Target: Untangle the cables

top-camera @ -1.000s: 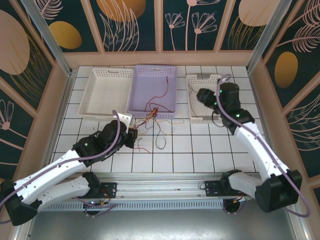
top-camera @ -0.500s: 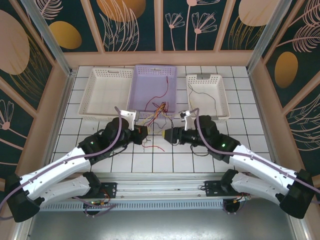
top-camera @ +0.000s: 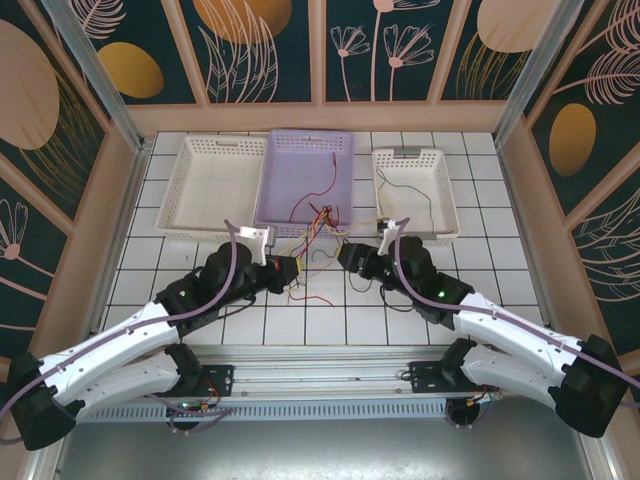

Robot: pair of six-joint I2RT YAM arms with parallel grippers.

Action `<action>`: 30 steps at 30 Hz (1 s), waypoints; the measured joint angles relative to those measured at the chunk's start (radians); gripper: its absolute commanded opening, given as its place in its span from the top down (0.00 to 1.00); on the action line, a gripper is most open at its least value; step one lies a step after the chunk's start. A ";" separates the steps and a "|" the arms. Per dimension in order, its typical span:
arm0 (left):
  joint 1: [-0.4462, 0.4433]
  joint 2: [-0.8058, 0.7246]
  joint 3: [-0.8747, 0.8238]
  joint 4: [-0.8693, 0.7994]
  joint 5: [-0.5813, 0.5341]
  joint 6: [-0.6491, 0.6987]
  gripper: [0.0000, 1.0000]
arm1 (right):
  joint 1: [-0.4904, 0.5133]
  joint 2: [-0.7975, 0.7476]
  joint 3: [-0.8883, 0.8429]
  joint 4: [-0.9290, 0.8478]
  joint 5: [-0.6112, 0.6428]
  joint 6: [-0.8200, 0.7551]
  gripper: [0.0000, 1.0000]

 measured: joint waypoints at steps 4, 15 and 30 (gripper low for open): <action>0.000 -0.008 -0.011 0.001 0.014 -0.007 1.00 | -0.012 -0.002 -0.006 0.035 0.019 0.009 0.44; 0.000 -0.007 -0.027 0.030 0.026 -0.007 1.00 | -0.012 0.051 0.001 0.135 0.032 -0.005 0.58; 0.000 -0.004 -0.075 0.053 0.063 -0.003 1.00 | -0.012 0.032 0.048 0.097 0.205 -0.092 1.00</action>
